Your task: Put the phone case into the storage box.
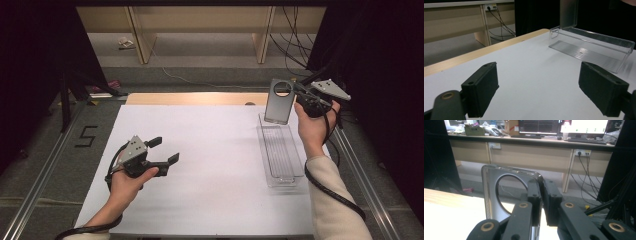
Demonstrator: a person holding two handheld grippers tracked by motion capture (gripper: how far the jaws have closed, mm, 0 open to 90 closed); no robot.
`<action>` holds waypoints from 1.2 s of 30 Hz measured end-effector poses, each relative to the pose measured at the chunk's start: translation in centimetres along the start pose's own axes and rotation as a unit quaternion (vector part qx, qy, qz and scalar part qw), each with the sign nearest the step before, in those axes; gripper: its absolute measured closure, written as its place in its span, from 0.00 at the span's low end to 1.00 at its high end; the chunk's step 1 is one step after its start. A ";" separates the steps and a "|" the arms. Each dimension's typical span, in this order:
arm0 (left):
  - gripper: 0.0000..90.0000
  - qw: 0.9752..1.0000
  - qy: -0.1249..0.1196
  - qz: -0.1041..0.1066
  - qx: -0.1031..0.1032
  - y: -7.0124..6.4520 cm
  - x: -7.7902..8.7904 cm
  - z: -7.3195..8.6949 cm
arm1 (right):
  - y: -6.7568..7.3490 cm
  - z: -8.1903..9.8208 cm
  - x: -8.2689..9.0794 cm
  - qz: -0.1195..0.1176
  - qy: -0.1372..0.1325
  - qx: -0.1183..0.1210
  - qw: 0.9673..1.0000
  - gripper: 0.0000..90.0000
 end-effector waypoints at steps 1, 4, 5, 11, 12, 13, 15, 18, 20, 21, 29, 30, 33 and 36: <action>0.17 1.000 0.000 0.000 0.000 0.0 0.0 0.0 | 0.0 -0.1 0.0 0.000 0.000 0.001 1.000 0.95; 0.17 1.000 -0.001 -0.001 0.000 0.0 0.0 0.0 | 0.2 -0.2 -0.1 -0.001 0.001 0.001 1.000 0.95; 0.17 1.000 0.000 0.000 0.000 0.0 0.0 0.0 | 0.2 -0.2 -0.2 -0.001 0.000 0.001 1.000 0.95; 0.17 1.000 -0.001 -0.001 0.000 0.0 0.0 -0.1 | 0.2 -0.2 -0.3 0.001 0.002 0.002 1.000 0.95; 0.17 1.000 -0.001 -0.001 0.000 0.0 0.0 -0.1 | 0.2 -0.2 -0.3 0.001 0.003 0.002 1.000 0.95; 0.17 1.000 -0.001 0.000 0.001 0.0 0.0 0.0 | 0.2 -0.2 -0.4 0.002 0.003 0.002 1.000 0.95; 0.17 1.000 -0.001 0.000 0.000 0.0 0.0 0.0 | 0.2 -0.2 -0.4 0.002 0.004 0.002 1.000 0.95; 0.17 1.000 -0.001 0.000 0.000 0.0 0.0 0.0 | 0.2 -0.2 -0.6 0.002 0.005 0.004 1.000 0.95; 0.17 1.000 -0.001 0.000 0.001 0.0 0.0 0.0 | 0.2 -0.2 -0.6 0.001 0.005 0.004 1.000 0.95; 0.17 1.000 -0.001 0.000 0.001 0.0 0.0 0.0 | 0.2 -0.2 -0.7 0.002 0.005 0.004 1.000 0.95; 0.17 1.000 -0.001 0.000 0.001 0.0 0.0 0.0 | 0.2 -0.2 -1.0 0.004 0.008 0.004 1.000 0.95; 0.17 1.000 -0.001 0.000 0.001 0.0 0.0 0.0 | 0.2 -0.2 -1.0 0.004 0.008 0.004 1.000 0.95; 0.17 1.000 -0.001 0.000 0.001 0.0 0.0 -0.1 | 0.1 -0.2 -1.1 0.005 0.010 0.004 1.000 0.95; 0.17 1.000 0.000 0.000 0.000 0.0 0.0 0.0 | 0.0 -0.2 -1.1 0.006 0.011 0.004 1.000 0.95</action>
Point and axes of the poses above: each handheld gripper's, and its own axes: x roughly backward along the jaws, z roughly out of its underside, y roughly to its left, the point moved 5 cm from there along -x, roughly forward along the jaws, and after that the axes turned 10 degrees about -y, right-handed, at the moved point
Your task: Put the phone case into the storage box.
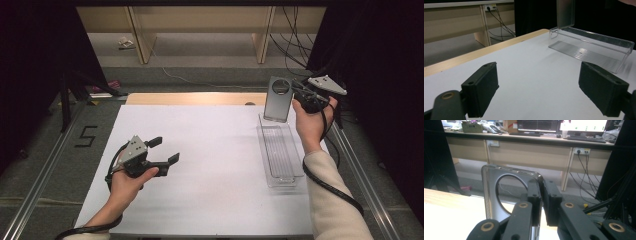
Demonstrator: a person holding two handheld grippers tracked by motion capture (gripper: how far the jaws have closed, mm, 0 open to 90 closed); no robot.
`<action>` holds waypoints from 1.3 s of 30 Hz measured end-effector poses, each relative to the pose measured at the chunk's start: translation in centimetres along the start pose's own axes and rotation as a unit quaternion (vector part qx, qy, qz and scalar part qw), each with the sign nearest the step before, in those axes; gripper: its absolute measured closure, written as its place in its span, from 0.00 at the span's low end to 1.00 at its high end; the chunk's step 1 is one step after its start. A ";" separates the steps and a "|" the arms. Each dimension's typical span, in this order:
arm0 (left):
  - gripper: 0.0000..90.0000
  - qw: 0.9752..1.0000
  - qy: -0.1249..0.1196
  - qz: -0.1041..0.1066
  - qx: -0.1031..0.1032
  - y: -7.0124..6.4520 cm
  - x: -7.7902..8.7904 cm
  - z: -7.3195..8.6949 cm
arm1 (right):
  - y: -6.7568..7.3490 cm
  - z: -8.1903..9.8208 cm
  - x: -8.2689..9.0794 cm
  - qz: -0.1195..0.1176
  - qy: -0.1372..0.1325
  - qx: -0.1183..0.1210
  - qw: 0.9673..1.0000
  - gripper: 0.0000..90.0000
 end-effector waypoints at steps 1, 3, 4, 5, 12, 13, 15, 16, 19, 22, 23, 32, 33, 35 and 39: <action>0.17 1.000 0.000 0.000 0.000 0.0 0.0 0.0 | 0.0 0.0 0.0 0.000 0.000 0.000 1.000 0.95; 0.17 1.000 0.000 0.000 0.000 0.0 0.0 0.0 | 0.0 0.0 -0.1 0.001 0.000 -0.001 1.000 0.95; 0.17 1.000 -0.001 -0.001 0.000 0.0 0.0 0.0 | 0.0 0.0 -0.2 0.000 0.000 0.000 1.000 0.95; 0.17 1.000 0.000 0.000 0.000 0.0 0.0 0.0 | 0.0 0.0 -0.2 0.001 0.001 0.000 1.000 0.95; 0.17 1.000 0.000 0.000 0.000 0.0 0.0 0.0 | 0.0 0.0 -0.5 0.001 0.004 0.000 1.000 0.95; 0.17 1.000 0.000 0.000 0.000 0.0 0.0 0.0 | -0.1 0.0 -0.5 0.002 0.005 0.001 1.000 0.95; 0.17 1.000 0.000 0.001 -0.001 0.0 0.0 0.0 | -0.1 0.0 -0.6 0.002 0.004 0.001 1.000 0.95; 0.17 1.000 0.000 0.001 0.000 0.0 0.0 0.0 | -0.1 0.0 -0.6 0.002 0.005 0.000 1.000 0.95; 0.17 1.000 0.000 0.001 0.000 0.0 0.0 0.0 | -0.1 0.0 -0.7 0.003 0.006 -0.001 1.000 0.95; 0.17 1.000 0.001 0.001 -0.001 0.0 0.0 0.0 | -0.2 0.1 -0.8 0.004 0.008 -0.001 1.000 0.95; 0.17 1.000 0.001 0.001 -0.001 0.0 0.0 0.0 | -0.2 0.1 -0.8 0.005 0.008 -0.001 1.000 0.95; 0.17 1.000 0.001 0.001 -0.001 0.0 0.0 0.0 | -0.2 0.3 -1.1 0.005 0.012 -0.001 1.000 0.95; 0.17 1.000 0.001 0.001 -0.001 0.0 0.0 0.0 | -0.2 0.4 -1.1 0.006 0.012 0.000 1.000 0.95; 0.17 1.000 0.001 0.001 0.000 0.0 0.0 0.0 | -0.2 0.4 -1.2 0.005 0.012 -0.001 1.000 0.95; 0.17 1.000 0.001 0.002 -0.001 0.0 -0.1 0.0 | -0.2 0.6 -1.4 0.005 0.016 -0.002 1.000 0.95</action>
Point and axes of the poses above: each handheld gripper's, and its own axes: x roughly backward along the jaws, z roughly out of its underside, y roughly to its left, the point moved 5 cm from there along -x, roughly forward along the jaws, and after that the axes turned 10 degrees about -y, right-handed, at the moved point
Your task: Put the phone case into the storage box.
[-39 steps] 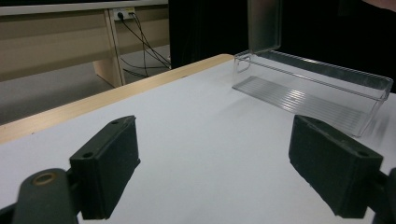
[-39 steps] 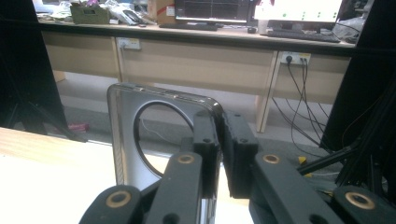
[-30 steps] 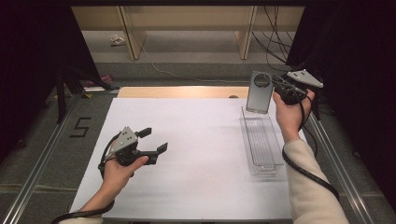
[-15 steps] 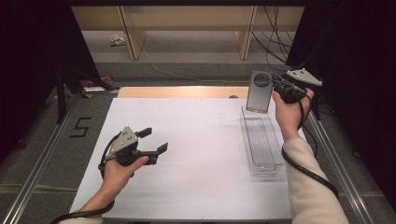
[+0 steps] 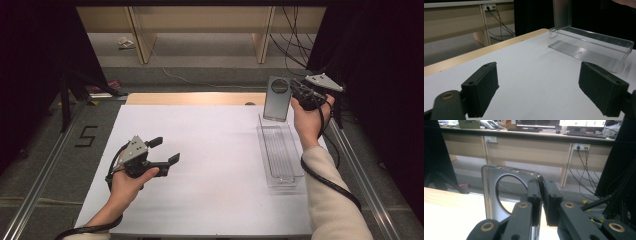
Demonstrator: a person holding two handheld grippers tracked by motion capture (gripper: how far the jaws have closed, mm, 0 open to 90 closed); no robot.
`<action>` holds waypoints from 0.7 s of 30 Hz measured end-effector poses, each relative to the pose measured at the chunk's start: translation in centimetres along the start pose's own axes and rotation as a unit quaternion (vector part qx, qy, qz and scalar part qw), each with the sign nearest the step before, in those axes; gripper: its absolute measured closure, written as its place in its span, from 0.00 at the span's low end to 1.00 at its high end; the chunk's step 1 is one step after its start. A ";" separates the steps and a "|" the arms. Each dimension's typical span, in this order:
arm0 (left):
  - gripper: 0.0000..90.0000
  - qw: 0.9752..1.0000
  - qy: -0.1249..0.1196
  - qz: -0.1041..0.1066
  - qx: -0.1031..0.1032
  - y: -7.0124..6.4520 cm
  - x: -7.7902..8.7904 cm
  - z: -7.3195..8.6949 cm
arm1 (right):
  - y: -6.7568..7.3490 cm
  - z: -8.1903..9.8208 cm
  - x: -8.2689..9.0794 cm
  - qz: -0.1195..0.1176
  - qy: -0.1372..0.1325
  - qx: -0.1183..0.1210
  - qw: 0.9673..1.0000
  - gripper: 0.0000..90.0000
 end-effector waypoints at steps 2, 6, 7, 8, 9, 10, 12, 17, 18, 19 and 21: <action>0.17 1.000 0.000 0.000 0.000 0.0 0.0 0.0 | 0.0 0.1 -0.1 0.001 0.001 0.000 1.000 0.95; 0.17 1.000 0.000 0.000 0.000 0.0 0.0 0.0 | 0.0 0.2 -0.2 0.001 0.002 0.000 1.000 0.95; 0.17 1.000 0.000 0.000 0.000 0.0 0.0 0.0 | 0.0 0.2 -0.3 0.002 0.002 0.001 1.000 0.95; 0.17 1.000 0.000 0.000 0.000 0.0 0.0 0.0 | 0.0 0.2 -0.3 0.002 0.002 0.001 1.000 0.95; 0.17 1.000 0.000 0.000 0.000 0.0 0.0 0.0 | 0.0 0.3 -0.3 0.002 0.003 0.001 1.000 0.95; 0.17 1.000 0.000 0.000 0.000 0.0 0.0 0.0 | 0.0 0.3 -0.4 0.002 0.004 0.000 1.000 0.95; 0.17 1.000 0.000 0.000 0.000 0.0 0.0 0.0 | 0.0 0.4 -0.5 0.002 0.005 0.000 1.000 0.95; 0.17 1.000 0.000 0.001 -0.001 0.0 0.0 0.0 | 0.1 0.6 -0.7 0.003 0.008 0.000 1.000 0.95; 0.17 1.000 0.000 0.001 -0.001 0.0 0.0 0.0 | 0.1 0.7 -0.7 0.003 0.009 0.000 1.000 0.95; 0.17 1.000 0.000 0.001 -0.001 0.0 0.0 0.0 | 0.1 0.7 -0.7 0.004 0.009 -0.001 1.000 0.95; 0.17 1.000 0.000 0.001 -0.001 0.0 0.0 0.0 | 0.1 0.8 -0.8 0.003 0.010 -0.001 1.000 0.95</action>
Point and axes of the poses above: each handheld gripper's, and its own axes: x roughly backward along the jaws, z roughly out of its underside, y roughly to its left, the point moved 5 cm from there along -x, roughly forward along the jaws, and after that the axes turned 10 degrees about -y, right-handed, at the moved point
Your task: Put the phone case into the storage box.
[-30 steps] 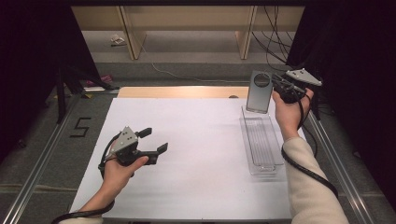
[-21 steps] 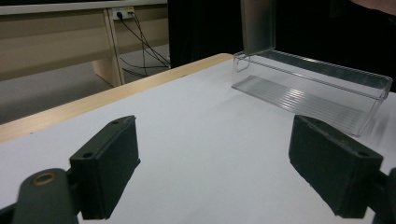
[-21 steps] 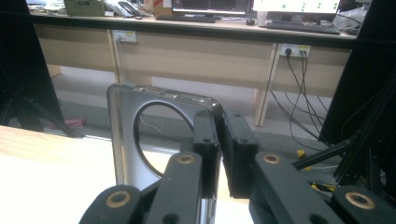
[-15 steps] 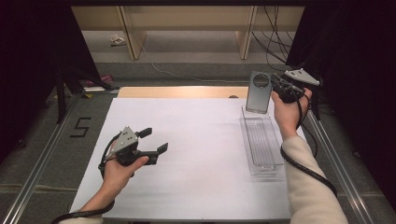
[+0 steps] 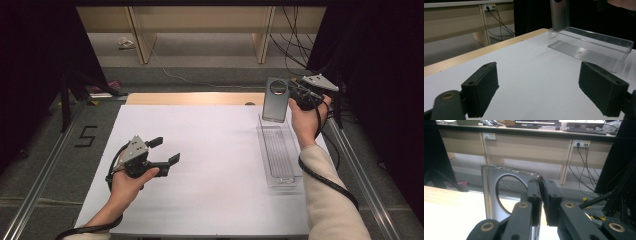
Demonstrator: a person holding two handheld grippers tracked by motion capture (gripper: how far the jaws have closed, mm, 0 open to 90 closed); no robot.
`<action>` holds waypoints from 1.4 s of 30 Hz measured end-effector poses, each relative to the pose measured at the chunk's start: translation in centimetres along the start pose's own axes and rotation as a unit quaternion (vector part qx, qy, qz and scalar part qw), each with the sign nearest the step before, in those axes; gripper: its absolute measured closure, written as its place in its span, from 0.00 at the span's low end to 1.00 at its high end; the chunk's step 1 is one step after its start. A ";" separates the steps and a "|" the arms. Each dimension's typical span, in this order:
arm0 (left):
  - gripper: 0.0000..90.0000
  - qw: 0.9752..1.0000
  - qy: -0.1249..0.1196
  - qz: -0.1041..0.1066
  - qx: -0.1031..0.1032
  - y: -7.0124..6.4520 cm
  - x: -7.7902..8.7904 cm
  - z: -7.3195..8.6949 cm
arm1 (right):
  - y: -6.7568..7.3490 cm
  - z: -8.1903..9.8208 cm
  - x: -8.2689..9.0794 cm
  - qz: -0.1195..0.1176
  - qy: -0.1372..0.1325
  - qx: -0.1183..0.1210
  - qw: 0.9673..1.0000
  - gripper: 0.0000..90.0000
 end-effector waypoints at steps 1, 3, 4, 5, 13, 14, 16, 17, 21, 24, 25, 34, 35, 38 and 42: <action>0.17 1.000 0.000 0.000 0.000 0.0 0.0 0.0 | 0.0 0.0 0.0 0.000 0.001 0.000 1.000 0.95; 0.17 1.000 0.000 0.000 -0.001 0.0 0.0 0.0 | 0.0 0.1 -0.1 0.001 0.002 0.000 1.000 0.95; 0.17 1.000 0.000 0.000 -0.001 0.0 0.0 0.0 | 0.0 0.2 -0.1 0.000 0.002 0.000 1.000 0.95; 0.17 1.000 -0.001 0.000 -0.002 0.0 0.0 -0.1 | 0.0 0.2 -0.1 0.001 0.002 0.000 1.000 0.95; 0.17 1.000 -0.001 0.000 0.000 0.0 0.0 -0.1 | -0.1 0.6 -0.4 0.002 0.010 0.000 1.000 0.95; 0.17 1.000 -0.001 0.000 0.000 0.0 0.0 -0.1 | -0.1 0.7 -0.5 0.003 0.010 -0.001 1.000 0.95; 0.17 1.000 -0.001 0.000 0.001 0.0 0.0 -0.1 | -0.2 0.8 -0.5 0.003 0.013 -0.001 1.000 0.95; 0.17 1.000 -0.001 0.000 0.001 0.0 0.0 -0.1 | -0.2 0.8 -0.6 0.003 0.013 0.000 1.000 0.95; 0.17 1.000 -0.001 0.000 0.000 0.0 0.0 -0.1 | -0.1 1.1 -0.7 0.003 0.018 0.000 1.000 0.95; 0.17 1.000 -0.001 0.000 0.000 0.0 0.0 -0.1 | -0.1 1.3 -0.8 0.003 0.019 0.000 1.000 0.95; 0.17 1.000 -0.001 -0.001 0.001 0.0 0.0 -0.1 | -0.1 1.4 -0.8 0.003 0.020 -0.001 1.000 0.95; 0.17 1.000 -0.002 0.000 0.001 0.0 0.0 -0.1 | -0.1 2.0 -1.2 0.000 0.028 0.002 1.000 0.95; 0.17 1.000 -0.002 0.000 0.001 0.0 0.0 -0.1 | -0.1 2.0 -1.2 0.000 0.029 0.002 1.000 0.95; 0.17 1.000 -0.001 0.000 0.000 -0.1 0.0 -0.1 | -0.1 2.2 -1.3 0.000 0.030 0.004 1.000 0.94; 0.17 1.000 -0.001 0.001 0.000 -0.1 0.0 -0.1 | -0.2 2.4 -1.4 0.000 0.032 0.004 0.999 0.94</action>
Point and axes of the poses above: each handheld gripper's, and its own axes: x roughly backward along the jaws, z roughly out of its underside, y roughly to its left, the point moved 5 cm from there along -x, roughly forward along the jaws, and after that the axes turned 10 degrees about -y, right-handed, at the moved point
